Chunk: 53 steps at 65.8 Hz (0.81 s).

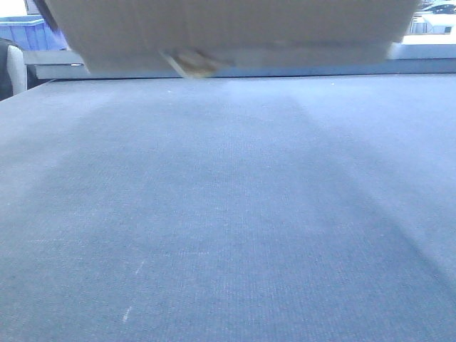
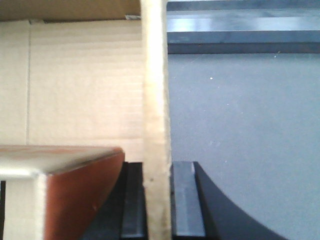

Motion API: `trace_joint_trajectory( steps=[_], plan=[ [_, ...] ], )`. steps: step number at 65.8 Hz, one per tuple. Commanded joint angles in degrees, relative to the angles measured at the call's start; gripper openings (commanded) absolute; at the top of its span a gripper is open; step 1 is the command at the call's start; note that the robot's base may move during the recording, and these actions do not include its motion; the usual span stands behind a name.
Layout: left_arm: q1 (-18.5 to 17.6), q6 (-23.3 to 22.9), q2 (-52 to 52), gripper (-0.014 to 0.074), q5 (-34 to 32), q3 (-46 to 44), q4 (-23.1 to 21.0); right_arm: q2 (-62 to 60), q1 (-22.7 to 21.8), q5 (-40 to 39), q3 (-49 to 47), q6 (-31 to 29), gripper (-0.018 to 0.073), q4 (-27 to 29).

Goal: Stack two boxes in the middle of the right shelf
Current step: 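Lift the stacked boxes off the workbench with both grippers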

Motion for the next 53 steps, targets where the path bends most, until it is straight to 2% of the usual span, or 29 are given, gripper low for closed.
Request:
trace_joint_trajectory(
  steps=[1, 8, 35, 44, 53],
  plan=[
    [0.4, -0.1, -0.9, -0.0111, -2.1, -1.4, 5.5, -0.9, -0.5, -3.0, -1.0, 0.8, -0.0158, -4.7],
    [0.5, -0.1, -0.9, -0.0111, -4.0, -2.4, 7.7, -0.9, -0.5, -3.0, -1.0, 0.8, -0.0158, -5.5],
    [0.5, -0.3, -0.9, -0.0111, -4.2, -3.0, 7.7, -0.9, -0.5, -5.7, -1.0, 0.9, -0.0158, -6.5],
    [0.6, -2.3, -1.0, -0.0111, -4.2, -3.0, 7.7, -0.9, -0.5, -4.6, -1.0, 8.2, -0.0158, -6.5],
    [0.7, -2.3, -1.0, -0.0111, -4.5, -3.7, 7.9, -0.9, -0.5, -5.3, -1.0, 8.5, -0.0158, -6.6]
  ],
)
